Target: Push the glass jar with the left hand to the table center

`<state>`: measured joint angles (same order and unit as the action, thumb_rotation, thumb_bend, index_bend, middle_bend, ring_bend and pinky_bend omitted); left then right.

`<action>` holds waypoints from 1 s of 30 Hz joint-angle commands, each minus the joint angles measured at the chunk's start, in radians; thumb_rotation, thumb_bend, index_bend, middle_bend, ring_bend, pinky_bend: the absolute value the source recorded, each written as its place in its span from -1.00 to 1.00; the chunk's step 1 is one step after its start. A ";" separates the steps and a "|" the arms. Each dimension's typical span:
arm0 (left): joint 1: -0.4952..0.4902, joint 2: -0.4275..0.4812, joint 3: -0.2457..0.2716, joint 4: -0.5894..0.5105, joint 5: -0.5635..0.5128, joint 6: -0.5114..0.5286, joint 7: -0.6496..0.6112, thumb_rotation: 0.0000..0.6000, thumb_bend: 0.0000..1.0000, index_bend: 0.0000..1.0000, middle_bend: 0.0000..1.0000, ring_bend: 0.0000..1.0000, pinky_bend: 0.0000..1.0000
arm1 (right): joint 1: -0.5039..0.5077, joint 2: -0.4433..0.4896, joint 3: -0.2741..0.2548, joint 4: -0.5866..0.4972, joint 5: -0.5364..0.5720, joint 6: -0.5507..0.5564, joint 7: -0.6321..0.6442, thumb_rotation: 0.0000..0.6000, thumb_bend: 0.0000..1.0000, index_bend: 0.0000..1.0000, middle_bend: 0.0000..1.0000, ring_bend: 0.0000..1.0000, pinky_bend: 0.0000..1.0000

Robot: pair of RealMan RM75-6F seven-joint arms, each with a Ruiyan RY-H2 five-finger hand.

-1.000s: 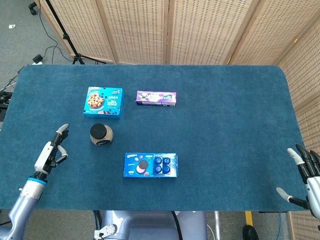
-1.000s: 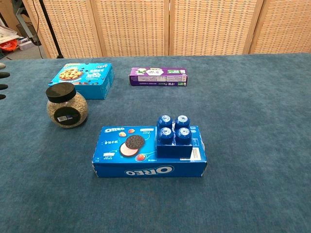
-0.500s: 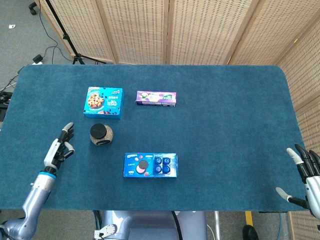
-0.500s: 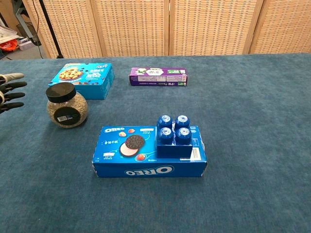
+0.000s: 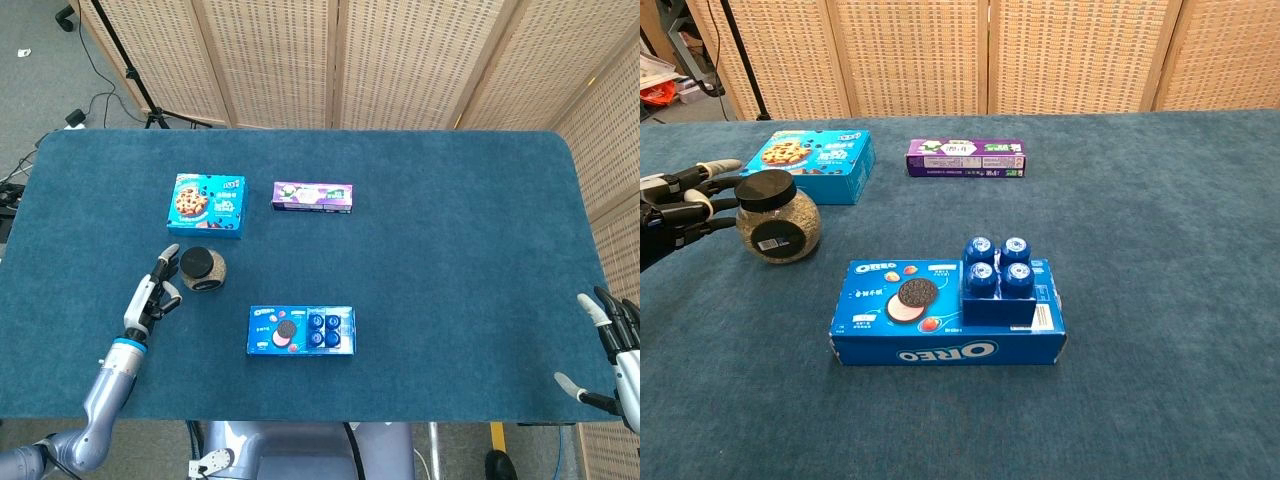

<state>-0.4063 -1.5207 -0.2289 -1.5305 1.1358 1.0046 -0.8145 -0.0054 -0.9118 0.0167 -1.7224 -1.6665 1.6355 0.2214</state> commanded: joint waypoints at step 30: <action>-0.094 -0.167 -0.111 -0.015 -0.084 -0.095 0.100 1.00 0.90 -1.00 -1.00 -1.00 -1.00 | 0.002 0.000 0.003 0.006 0.006 -0.001 0.012 1.00 -1.00 -1.00 -1.00 -1.00 -1.00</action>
<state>-0.4976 -1.6878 -0.3366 -1.5427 1.0547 0.9133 -0.7119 -0.0038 -0.9117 0.0201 -1.7163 -1.6604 1.6343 0.2330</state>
